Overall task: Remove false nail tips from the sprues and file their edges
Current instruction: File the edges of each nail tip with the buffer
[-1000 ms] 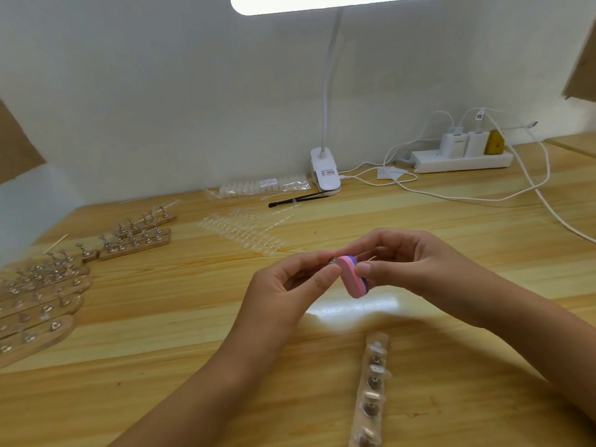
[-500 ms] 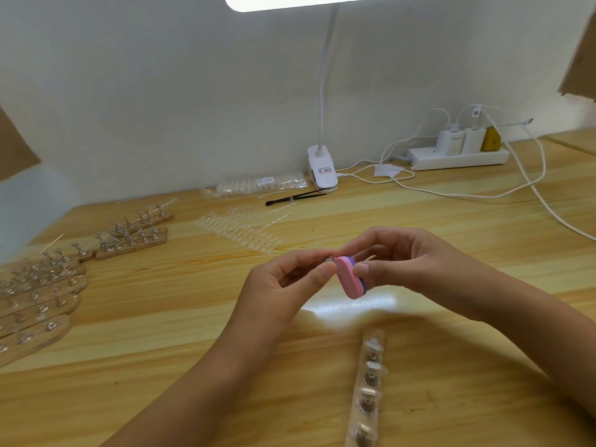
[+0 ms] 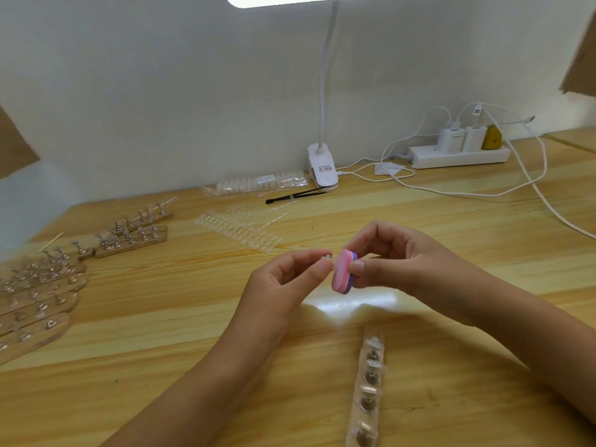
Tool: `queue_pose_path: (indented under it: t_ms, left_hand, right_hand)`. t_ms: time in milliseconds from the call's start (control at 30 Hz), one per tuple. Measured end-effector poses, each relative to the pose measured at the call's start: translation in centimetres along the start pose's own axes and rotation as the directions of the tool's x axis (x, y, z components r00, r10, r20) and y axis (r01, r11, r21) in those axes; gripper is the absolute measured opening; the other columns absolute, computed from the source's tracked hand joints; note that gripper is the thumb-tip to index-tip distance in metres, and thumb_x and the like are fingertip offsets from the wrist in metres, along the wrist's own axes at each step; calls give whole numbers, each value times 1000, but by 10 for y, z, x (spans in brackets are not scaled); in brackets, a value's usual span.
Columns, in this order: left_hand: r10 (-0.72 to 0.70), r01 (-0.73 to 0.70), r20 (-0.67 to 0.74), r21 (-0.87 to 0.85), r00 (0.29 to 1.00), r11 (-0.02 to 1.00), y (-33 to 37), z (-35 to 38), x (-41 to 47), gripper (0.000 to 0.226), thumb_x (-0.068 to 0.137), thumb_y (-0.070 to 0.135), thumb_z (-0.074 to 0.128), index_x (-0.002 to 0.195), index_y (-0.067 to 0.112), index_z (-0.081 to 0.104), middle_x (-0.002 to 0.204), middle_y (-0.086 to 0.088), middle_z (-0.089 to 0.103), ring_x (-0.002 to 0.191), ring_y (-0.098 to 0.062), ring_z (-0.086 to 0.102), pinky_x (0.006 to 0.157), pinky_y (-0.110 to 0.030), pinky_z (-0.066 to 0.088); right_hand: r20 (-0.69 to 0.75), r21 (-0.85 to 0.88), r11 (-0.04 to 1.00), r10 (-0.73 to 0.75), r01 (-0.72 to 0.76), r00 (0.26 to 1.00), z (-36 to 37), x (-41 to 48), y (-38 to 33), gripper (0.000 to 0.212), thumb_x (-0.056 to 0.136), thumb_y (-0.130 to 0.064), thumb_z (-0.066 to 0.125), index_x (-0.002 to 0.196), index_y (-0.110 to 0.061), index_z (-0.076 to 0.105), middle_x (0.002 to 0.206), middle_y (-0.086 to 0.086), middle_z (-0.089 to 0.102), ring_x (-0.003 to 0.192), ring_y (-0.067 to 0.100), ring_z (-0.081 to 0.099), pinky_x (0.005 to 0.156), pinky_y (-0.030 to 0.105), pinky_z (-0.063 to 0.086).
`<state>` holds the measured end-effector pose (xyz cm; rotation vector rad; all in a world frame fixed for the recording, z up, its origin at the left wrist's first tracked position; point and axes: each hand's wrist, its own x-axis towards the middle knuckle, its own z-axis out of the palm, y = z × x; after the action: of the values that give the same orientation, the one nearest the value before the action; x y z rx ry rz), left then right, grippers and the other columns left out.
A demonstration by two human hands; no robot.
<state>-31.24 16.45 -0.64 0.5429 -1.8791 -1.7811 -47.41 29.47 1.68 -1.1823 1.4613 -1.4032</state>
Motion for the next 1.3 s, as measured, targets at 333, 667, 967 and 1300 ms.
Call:
queue_pose_path:
  t_ms: [333, 667, 967, 1300]
  left_hand:
    - [-34, 35, 18, -73, 999, 997, -1, 2, -1, 42, 70, 50, 76, 104, 26, 76, 110, -1, 75, 110, -15, 67, 106, -40, 44]
    - [-146, 145, 11, -227, 989, 963, 2, 5, -2, 26, 71, 35, 79, 95, 25, 78, 107, -6, 75, 101, -12, 69, 90, -25, 50]
    - [-166, 151, -21, -325, 986, 934, 3, 7, 0, 42, 67, 31, 77, 103, 10, 73, 99, -7, 77, 86, -8, 71, 72, -15, 53]
    - [-172, 140, -52, -373, 984, 917, 2, 8, 1, 36, 67, 29, 77, 99, 11, 73, 94, -4, 77, 82, -6, 71, 69, -13, 52]
  right_hand:
    - [-77, 28, 999, -17, 19, 997, 7, 0, 2, 28, 78, -18, 75, 101, -7, 62, 103, 12, 73, 97, 27, 72, 90, 33, 56]
    - [-68, -8, 1000, -13, 12, 998, 13, -1, 2, 28, 78, -19, 75, 100, -8, 61, 100, 8, 75, 95, 24, 72, 85, 27, 57]
    - [-84, 28, 999, -27, 30, 996, 17, -1, 1, 29, 78, -17, 75, 99, -4, 59, 99, 10, 75, 94, 25, 73, 82, 26, 57]
    - [-114, 63, 997, -33, 40, 993, 19, 0, 4, 33, 78, -20, 76, 101, -3, 59, 99, 7, 75, 95, 23, 72, 83, 23, 56]
